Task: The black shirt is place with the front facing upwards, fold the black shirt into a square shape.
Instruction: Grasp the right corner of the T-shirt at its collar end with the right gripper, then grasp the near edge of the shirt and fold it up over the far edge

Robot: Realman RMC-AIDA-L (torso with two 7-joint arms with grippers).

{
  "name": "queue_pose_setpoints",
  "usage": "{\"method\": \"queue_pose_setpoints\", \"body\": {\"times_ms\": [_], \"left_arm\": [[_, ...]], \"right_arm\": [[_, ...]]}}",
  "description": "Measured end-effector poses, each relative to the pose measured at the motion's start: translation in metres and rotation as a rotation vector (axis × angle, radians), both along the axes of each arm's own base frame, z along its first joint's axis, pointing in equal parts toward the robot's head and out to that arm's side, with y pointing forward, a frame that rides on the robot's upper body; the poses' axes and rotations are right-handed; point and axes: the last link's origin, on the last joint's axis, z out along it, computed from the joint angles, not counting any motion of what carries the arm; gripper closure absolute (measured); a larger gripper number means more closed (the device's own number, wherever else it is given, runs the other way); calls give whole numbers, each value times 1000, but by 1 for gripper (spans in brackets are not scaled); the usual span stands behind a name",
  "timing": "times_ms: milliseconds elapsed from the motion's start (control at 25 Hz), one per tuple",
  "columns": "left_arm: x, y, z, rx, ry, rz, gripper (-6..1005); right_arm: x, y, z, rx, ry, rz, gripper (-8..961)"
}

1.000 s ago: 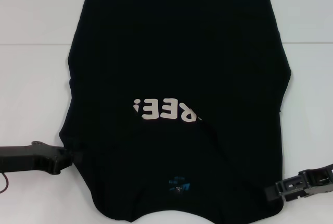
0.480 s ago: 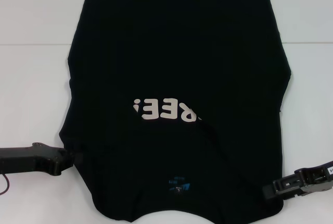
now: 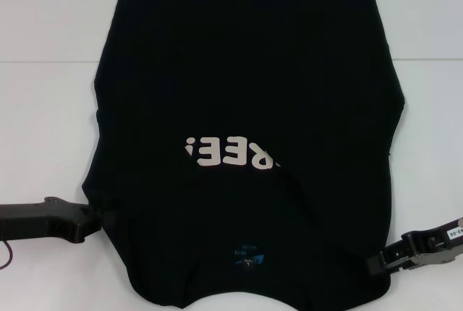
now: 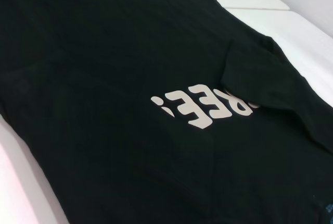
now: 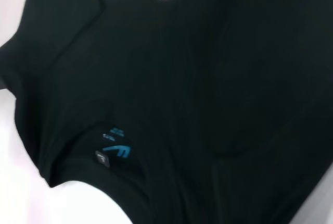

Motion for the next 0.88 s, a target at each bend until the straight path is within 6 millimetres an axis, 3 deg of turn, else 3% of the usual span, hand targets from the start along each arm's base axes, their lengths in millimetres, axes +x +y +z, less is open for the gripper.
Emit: {"method": "queue_pose_setpoints", "body": {"times_ms": [80,200,640,880], "left_arm": [[0,0,0,0,0,0,974],[0,0,0,1,0,-1,973],[3,-2,7,-1,-47,6,969],[6,-8,28,23,-166,32,966]], "right_arm": [[1,0,0,0,-9,-7,449],[1,1,0,3,-17,-9,694],[14,-7,-3,41,-8,23,895],[29,-24,3,141,55,50,896]]}}
